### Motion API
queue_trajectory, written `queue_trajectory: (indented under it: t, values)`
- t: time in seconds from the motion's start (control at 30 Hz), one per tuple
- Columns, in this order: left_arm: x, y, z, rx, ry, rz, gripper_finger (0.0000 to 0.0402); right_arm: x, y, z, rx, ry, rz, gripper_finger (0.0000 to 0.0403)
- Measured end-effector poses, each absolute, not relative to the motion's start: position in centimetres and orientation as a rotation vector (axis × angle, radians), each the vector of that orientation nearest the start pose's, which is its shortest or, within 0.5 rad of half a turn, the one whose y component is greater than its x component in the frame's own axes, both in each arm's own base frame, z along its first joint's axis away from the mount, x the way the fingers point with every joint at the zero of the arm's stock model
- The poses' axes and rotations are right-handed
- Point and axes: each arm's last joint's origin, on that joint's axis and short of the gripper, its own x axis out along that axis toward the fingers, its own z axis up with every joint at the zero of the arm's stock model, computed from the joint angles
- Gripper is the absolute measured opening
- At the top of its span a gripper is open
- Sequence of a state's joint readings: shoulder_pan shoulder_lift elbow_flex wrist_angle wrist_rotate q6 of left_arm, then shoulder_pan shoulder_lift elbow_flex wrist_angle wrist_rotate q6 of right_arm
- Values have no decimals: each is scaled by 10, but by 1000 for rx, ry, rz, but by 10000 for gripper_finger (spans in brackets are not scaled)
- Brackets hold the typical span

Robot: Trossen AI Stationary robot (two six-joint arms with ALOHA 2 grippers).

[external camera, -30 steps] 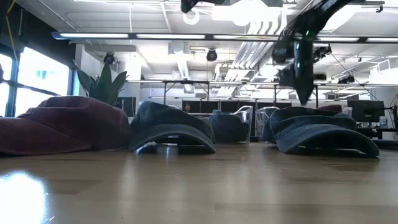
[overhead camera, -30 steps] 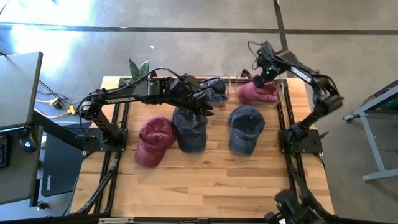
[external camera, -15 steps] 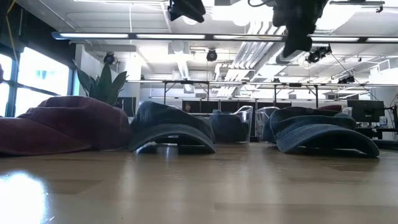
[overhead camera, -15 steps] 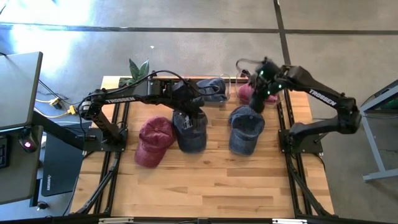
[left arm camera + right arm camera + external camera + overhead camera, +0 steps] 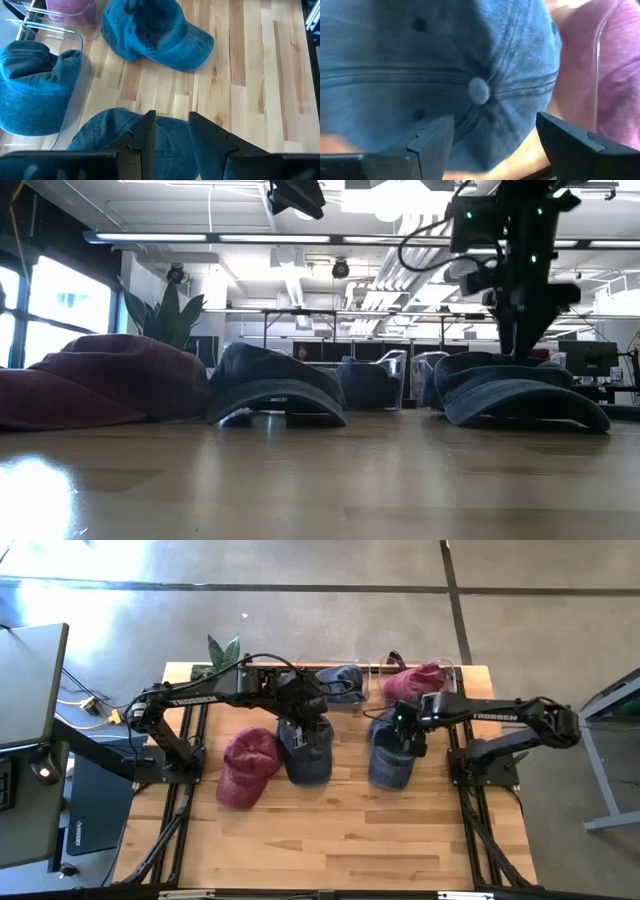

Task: Pick & Place hat
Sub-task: Put the right dark blue cap into the left transparent bin

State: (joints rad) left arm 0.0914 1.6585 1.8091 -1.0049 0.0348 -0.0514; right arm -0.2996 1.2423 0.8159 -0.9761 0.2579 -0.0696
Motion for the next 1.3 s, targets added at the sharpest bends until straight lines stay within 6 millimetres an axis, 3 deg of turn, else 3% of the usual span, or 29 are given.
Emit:
queue_trajectory:
  t: [0.17, 0.33, 0.5, 0.67, 0.77, 0.93, 1.0, 1.13, 1.23, 1.3]
  values:
    - [339, 30, 390, -88, 852, 50, 111, 188, -64, 197, -78, 1424, -457, 271]
    - [339, 30, 390, -78, 839, 42, 111, 193, -69, 196, -84, 1368, -453, 225]
    - [340, 29, 391, -68, 838, 30, 111, 198, -73, 182, -53, 1297, -389, 143]
    - [340, 29, 391, -73, 837, 18, 111, 203, -72, 190, 24, 1253, -361, 25]
    - [340, 29, 391, -73, 837, 18, 111, 209, -70, 210, 128, 1228, -262, 26]
    - [340, 29, 391, -70, 837, 12, 111, 221, -68, 275, 330, 1113, -11, 24]
    - [340, 28, 391, -61, 837, -11, 111, 221, -71, 302, 295, 1086, -58, 15]
    - [339, 27, 390, -51, 845, -48, 111, 216, -77, 345, 173, 1058, -321, 20]
    - [339, 27, 390, -55, 847, -79, 111, 215, -72, 360, 165, 1025, -316, 17]
    - [339, 26, 390, -65, 844, -107, 111, 219, -61, 354, 163, 1035, -239, 14]
